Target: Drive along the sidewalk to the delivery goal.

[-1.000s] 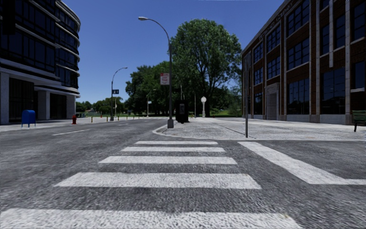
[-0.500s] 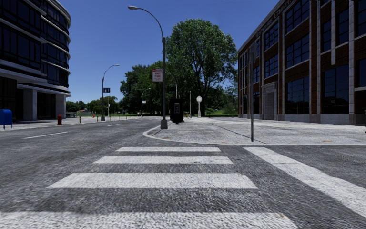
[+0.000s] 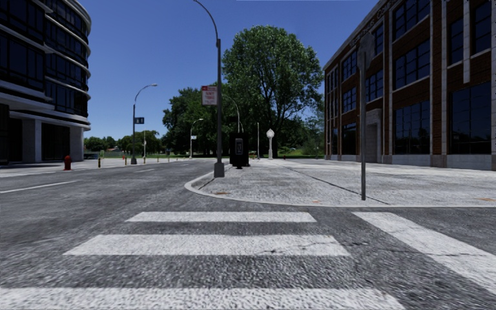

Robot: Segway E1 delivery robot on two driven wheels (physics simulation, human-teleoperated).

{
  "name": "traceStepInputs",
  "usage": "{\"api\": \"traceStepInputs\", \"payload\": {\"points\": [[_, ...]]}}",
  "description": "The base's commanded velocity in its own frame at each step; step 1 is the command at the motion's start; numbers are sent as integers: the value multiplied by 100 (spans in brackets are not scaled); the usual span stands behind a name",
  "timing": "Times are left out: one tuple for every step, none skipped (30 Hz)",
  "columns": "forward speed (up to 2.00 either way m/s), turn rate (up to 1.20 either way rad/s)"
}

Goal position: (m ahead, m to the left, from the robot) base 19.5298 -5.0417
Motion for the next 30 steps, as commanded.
{"api": "traceStepInputs", "payload": {"points": [[200,0],[200,0],[200,0],[200,0],[200,0],[200,0],[200,0],[200,0],[200,0],[200,0],[200,0],[200,0],[200,0],[200,0],[200,0],[200,0],[200,0],[200,0],[200,0],[200,0],[200,0],[200,0],[200,0],[200,0],[200,-6],[200,-15],[200,-20],[200,-21],[200,-21],[200,-21]]}}
